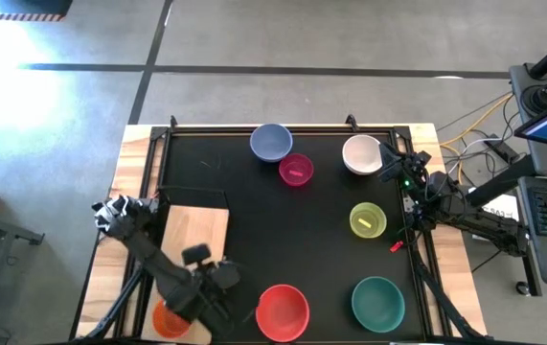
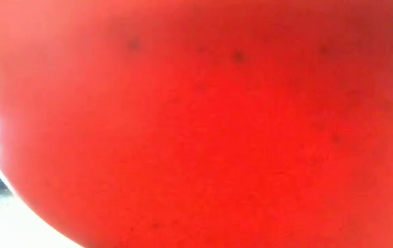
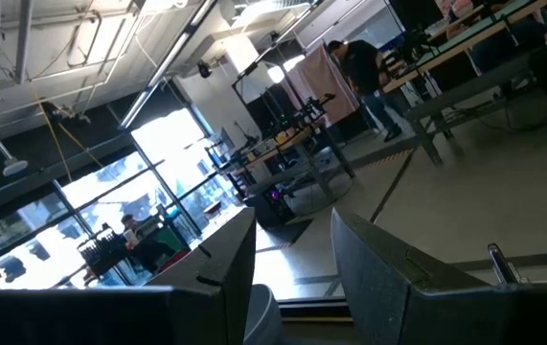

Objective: Place and stack bowls onto a shelf
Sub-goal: Stack the yellow bowl on the light orange bowl on the shelf

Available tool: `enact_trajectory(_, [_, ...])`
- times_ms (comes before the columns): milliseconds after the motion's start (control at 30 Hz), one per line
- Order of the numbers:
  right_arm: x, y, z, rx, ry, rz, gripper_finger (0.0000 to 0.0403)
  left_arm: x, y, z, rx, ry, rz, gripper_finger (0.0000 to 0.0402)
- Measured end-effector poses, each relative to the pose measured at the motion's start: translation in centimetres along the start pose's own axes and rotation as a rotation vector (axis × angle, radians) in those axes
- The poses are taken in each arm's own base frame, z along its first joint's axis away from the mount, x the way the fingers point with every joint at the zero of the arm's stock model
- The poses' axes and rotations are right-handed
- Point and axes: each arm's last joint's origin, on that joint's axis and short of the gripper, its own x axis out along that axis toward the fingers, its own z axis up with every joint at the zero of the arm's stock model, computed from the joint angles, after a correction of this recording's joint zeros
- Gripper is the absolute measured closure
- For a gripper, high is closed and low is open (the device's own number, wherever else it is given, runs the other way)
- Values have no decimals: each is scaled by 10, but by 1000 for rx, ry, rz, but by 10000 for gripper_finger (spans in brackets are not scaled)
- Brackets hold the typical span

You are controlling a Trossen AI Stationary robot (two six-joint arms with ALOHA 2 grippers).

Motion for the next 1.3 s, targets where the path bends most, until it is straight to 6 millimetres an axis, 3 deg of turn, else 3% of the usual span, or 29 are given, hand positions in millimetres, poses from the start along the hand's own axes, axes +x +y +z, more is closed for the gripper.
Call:
enact_trajectory(333, [0, 0, 0, 0, 0, 0, 275, 1, 64, 40, -14, -91, 72, 317])
enact_trajectory(567, [0, 0, 0, 0, 0, 0, 275, 17, 100, 61, 5, -197, -38, 328])
enact_trajectory(867, [0, 0, 0, 0, 0, 0, 275, 27, 98, 87, 250, -531, -257, 329])
enact_trajectory(1300, [0, 1, 2, 35, -15, 7, 275, 52, 86, 87, 206, -642, -322, 329])
